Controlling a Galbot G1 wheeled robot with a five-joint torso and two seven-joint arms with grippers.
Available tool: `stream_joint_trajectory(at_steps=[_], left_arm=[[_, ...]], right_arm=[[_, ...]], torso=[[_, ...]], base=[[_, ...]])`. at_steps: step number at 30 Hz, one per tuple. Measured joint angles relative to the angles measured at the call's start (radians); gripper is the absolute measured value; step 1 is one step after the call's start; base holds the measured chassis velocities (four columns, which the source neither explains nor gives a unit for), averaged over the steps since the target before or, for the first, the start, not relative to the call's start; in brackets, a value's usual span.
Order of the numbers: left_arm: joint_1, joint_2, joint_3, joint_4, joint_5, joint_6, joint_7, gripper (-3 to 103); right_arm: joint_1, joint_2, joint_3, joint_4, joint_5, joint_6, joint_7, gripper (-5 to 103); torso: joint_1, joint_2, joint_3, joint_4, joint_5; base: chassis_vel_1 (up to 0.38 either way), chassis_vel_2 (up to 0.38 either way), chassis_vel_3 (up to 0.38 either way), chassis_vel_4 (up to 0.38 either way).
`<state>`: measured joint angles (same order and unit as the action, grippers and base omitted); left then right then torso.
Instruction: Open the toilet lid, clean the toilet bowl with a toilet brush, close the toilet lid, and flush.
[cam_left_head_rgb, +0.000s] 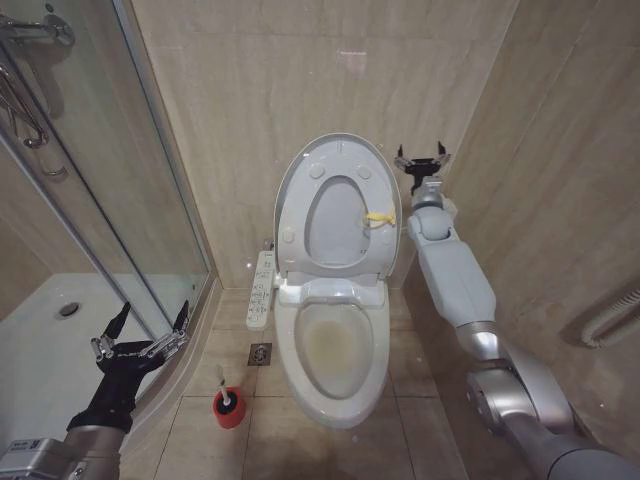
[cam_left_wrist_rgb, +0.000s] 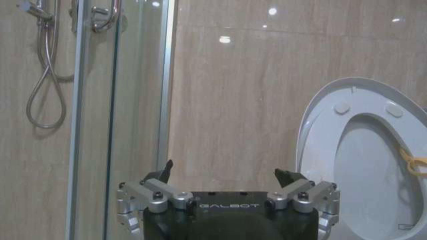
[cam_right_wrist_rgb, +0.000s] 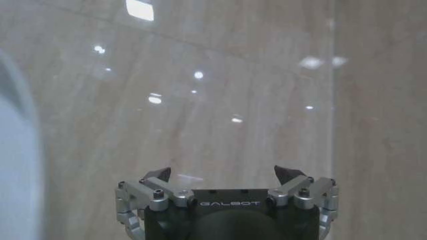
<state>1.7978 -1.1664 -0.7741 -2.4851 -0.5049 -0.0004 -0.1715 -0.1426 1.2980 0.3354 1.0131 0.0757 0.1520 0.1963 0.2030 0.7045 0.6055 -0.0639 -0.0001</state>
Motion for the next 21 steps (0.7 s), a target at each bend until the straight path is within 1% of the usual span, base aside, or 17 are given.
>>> stream_joint_trajectory(at_steps=[5, 9, 12, 13, 15, 16, 19, 20, 21], left_arm=[[0.0, 0.0, 0.0, 0.0, 0.0, 0.0, 0.0, 100], [0.0, 0.0, 0.0, 0.0, 0.0, 0.0, 0.0, 100], [0.0, 0.0, 0.0, 0.0, 0.0, 0.0, 0.0, 100], [0.0, 0.0, 0.0, 0.0, 0.0, 0.0, 0.0, 100], [0.0, 0.0, 0.0, 0.0, 0.0, 0.0, 0.0, 100], [0.0, 0.0, 0.0, 0.0, 0.0, 0.0, 0.0, 100], [0.0, 0.0, 0.0, 0.0, 0.0, 0.0, 0.0, 100], [0.0, 0.0, 0.0, 0.0, 0.0, 0.0, 0.0, 100], [0.0, 0.0, 0.0, 0.0, 0.0, 0.0, 0.0, 100]], right_arm=[[-0.006, -0.004, -0.036, 0.021, 0.016, -0.006, -0.003, 100], [-0.024, -0.022, -0.055, 0.056, 0.042, -0.017, -0.002, 100], [-0.061, -0.058, -0.076, 0.132, 0.106, -0.04, -0.002, 100], [-0.084, -0.079, -0.086, 0.173, 0.142, -0.054, -0.003, 100], [-0.098, -0.091, -0.092, 0.194, 0.16, -0.061, -0.007, 100], [-0.125, -0.109, -0.1, 0.228, 0.183, -0.072, -0.013, 100], [-0.166, -0.128, -0.1, 0.277, 0.207, -0.085, -0.014, 100], [-0.201, -0.141, -0.099, 0.313, 0.222, -0.093, -0.012, 100], [-0.226, -0.15, -0.098, 0.337, 0.231, -0.1, -0.008, 100]], torso=[[0.0, 0.0, 0.0, 0.0001, 0.0], [0.0, 0.0, 0.0, -0.0001, 0.0001], [0.0, 0.0, 0.0, -0.0003, 0.0001], [0.0, 0.0, 0.0, -0.0008, 0.0], [0.0, 0.0, 0.0, -0.001, 0.0], [0.0, 0.0, 0.0, -0.0004, 0.0002], [0.0, 0.0, 0.0, -0.0004, 0.0003], [0.0, 0.0, 0.0, 0.0, 0.0], [0.0, 0.0, 0.0, -0.0004, 0.0002]], base=[[0.0, 0.0, 0.0, 0.0], [0.0, 0.0, 0.0, 0.0], [0.0, 0.0, 0.0, 0.0], [0.0, 0.0, 0.0, 0.0], [0.0, 0.0, 0.0, 0.0], [0.0, 0.0, 0.0, 0.0], [0.0, 0.0, 0.0, 0.0], [0.0, 0.0, 0.0, 0.0], [0.0, 0.0, 0.0, 0.0]])
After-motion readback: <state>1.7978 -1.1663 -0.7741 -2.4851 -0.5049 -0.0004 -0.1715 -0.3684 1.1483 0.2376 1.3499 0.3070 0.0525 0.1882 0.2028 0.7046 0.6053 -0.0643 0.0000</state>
